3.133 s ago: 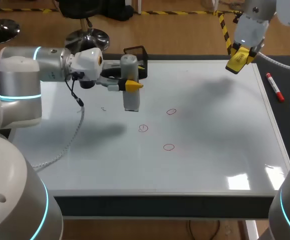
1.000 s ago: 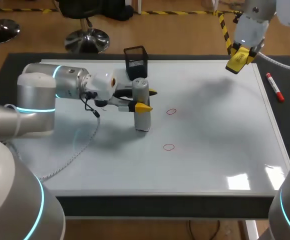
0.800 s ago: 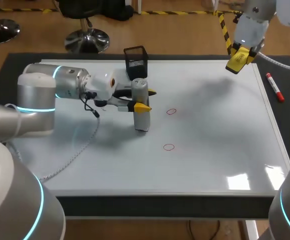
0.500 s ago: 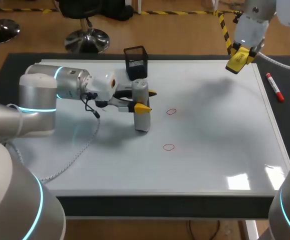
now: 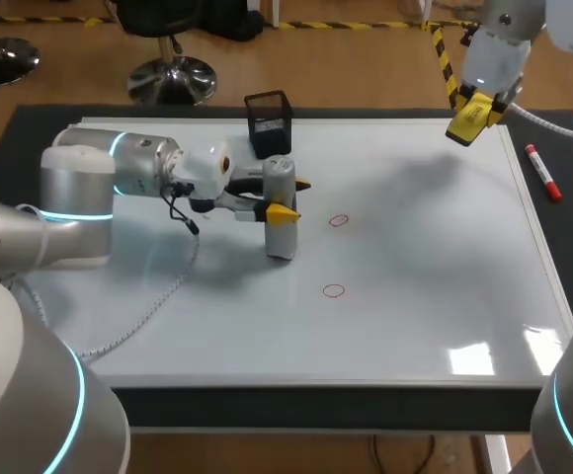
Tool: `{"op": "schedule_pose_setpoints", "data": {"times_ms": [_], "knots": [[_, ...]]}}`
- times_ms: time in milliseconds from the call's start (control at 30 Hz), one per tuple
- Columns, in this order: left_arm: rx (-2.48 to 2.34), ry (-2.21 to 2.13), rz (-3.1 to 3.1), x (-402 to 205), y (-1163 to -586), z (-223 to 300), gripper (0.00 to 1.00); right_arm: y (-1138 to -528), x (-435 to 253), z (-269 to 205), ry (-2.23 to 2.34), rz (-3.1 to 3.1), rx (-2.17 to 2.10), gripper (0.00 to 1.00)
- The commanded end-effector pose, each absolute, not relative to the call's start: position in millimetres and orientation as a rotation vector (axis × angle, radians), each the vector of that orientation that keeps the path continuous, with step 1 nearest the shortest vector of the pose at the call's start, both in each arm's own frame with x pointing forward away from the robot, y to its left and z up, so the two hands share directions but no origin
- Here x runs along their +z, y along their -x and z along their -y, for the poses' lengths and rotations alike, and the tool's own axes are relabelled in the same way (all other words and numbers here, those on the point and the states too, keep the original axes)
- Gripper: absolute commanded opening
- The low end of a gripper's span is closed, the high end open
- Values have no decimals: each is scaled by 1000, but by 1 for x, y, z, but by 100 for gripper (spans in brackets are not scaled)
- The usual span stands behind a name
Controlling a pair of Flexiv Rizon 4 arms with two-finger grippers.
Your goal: Pick up the inspection probe, press it on each red-marked spot on the whiteboard one by one, put down the probe, pick up the eraser, and wipe off all the red marks.
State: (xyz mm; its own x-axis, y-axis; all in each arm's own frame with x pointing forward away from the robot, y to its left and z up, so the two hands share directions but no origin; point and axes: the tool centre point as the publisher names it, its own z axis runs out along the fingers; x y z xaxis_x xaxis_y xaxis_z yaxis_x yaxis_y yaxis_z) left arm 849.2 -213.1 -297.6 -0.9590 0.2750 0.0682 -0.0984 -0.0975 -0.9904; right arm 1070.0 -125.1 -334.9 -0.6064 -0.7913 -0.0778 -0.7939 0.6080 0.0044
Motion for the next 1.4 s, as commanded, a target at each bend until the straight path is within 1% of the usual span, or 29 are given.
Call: {"op": "schedule_pose_setpoints", "data": {"times_ms": [33, 300, 433, 800, 1400], "knots": [[2150, 203, 1915, -301, -851, 212, 0, -1071, -334, 125, 1365, -2758, 54, 0], [2157, 210, 1913, -300, -851, 211, 0, -1071, -334, 125, 1365, -2758, 54, 0], [2174, 225, 1915, -291, -847, 208, 0, -1071, -334, 125, 1365, -2758, 54, 0], [2214, 190, 1953, -263, -861, 177, 0, -1071, -334, 125, 1365, -2758, 54, 0], [2298, 114, 2059, -225, -939, 128, 0, -1071, -334, 125, 1365, -2758, 54, 0]]}}
